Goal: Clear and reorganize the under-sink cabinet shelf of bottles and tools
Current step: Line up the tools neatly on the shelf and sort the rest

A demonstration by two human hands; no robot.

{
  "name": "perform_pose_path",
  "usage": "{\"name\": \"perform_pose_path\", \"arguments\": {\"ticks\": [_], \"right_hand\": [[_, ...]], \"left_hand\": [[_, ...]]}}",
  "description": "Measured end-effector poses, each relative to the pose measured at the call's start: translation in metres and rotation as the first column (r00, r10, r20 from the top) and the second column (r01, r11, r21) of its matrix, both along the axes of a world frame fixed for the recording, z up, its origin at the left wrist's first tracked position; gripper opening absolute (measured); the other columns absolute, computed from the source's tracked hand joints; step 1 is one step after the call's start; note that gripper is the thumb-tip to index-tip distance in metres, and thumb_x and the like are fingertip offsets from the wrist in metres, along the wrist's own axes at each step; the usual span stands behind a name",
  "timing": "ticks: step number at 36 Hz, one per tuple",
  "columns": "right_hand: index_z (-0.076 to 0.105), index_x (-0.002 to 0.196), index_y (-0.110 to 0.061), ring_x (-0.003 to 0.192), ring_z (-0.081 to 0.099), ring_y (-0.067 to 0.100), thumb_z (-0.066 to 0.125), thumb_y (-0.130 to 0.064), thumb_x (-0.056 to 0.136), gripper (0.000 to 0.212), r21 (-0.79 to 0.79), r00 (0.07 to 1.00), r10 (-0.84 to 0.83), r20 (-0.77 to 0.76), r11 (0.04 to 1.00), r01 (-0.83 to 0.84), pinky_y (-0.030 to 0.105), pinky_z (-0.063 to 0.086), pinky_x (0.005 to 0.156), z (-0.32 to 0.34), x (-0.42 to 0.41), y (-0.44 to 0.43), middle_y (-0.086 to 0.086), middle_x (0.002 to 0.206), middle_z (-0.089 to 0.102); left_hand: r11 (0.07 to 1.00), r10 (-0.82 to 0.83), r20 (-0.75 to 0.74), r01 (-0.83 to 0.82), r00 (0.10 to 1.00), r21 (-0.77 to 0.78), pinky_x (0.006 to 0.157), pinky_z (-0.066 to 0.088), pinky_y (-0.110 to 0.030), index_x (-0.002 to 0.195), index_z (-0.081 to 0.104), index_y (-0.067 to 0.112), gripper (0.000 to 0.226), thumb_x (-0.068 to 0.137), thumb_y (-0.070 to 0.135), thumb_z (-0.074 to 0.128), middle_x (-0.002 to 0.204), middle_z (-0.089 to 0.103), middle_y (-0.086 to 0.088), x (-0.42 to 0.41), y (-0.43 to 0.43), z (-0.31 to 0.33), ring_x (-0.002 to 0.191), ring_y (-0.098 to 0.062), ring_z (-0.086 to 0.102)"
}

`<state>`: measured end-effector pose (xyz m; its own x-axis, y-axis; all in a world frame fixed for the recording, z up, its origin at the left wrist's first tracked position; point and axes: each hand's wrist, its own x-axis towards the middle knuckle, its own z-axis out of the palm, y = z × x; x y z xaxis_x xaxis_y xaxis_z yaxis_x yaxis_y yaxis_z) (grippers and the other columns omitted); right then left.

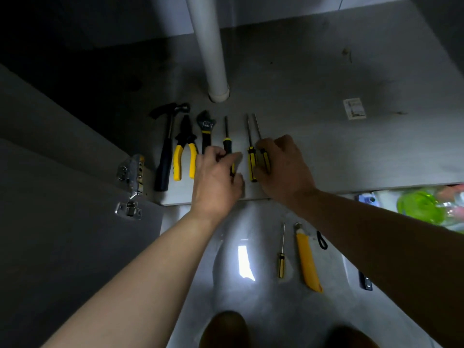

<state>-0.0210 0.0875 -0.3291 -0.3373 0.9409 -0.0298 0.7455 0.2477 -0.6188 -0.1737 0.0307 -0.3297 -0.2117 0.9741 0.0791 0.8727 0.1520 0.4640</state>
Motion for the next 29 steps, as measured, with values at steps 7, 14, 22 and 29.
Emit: {"name": "perform_pose_path", "arguments": {"ticks": [7,14,22,29], "right_hand": [[0.05,0.143,-0.013,0.12,0.043,0.033,0.072,-0.022,0.08,0.067,0.051,0.981,0.159,0.109,0.985,-0.165,0.035,0.041,0.101,-0.008,-0.001,-0.008,0.008,0.142,0.043],[0.048,0.145,-0.01,0.121,0.042,0.034,0.068,-0.016,0.085,0.063,0.043,0.981,0.171,0.097,0.984,-0.175,0.033,0.037,0.105,-0.002,-0.023,-0.008,0.008,0.146,0.044],[0.055,0.137,-0.008,0.118,0.05,0.033,0.068,-0.012,0.08,0.059,0.044,0.974,0.21,0.085,0.976,-0.214,0.034,0.034,0.105,-0.004,-0.042,-0.003,0.011,0.14,0.05],[0.055,0.136,-0.005,0.123,0.048,0.035,0.066,-0.009,0.079,0.059,0.045,0.978,0.184,0.103,0.981,-0.189,0.027,0.03,0.105,-0.011,-0.024,-0.002,0.013,0.145,0.046]], "left_hand": [[0.997,0.072,0.0,-0.072,0.997,-0.012,0.086,0.038,-0.027,0.134,0.061,0.017,0.048,0.087,0.01,0.069,0.126,0.05,-0.008,-0.004,0.0,-0.005,0.113,-0.03,0.045],[0.994,0.113,0.027,-0.113,0.993,0.01,0.091,0.046,-0.036,0.138,0.057,0.015,0.05,0.089,0.011,0.069,0.131,0.047,-0.008,-0.003,-0.002,-0.009,0.117,-0.028,0.045],[0.999,0.02,0.039,-0.022,0.999,0.04,0.105,0.044,-0.041,0.146,0.052,0.022,0.069,0.08,0.005,0.06,0.141,0.045,-0.007,-0.009,-0.008,-0.012,0.129,-0.03,0.04],[0.993,-0.078,-0.048,0.073,0.996,-0.092,0.107,0.033,-0.038,0.152,0.04,0.036,0.075,0.084,0.017,0.064,0.155,0.037,0.011,-0.014,-0.008,-0.015,0.142,-0.02,0.026]]}}
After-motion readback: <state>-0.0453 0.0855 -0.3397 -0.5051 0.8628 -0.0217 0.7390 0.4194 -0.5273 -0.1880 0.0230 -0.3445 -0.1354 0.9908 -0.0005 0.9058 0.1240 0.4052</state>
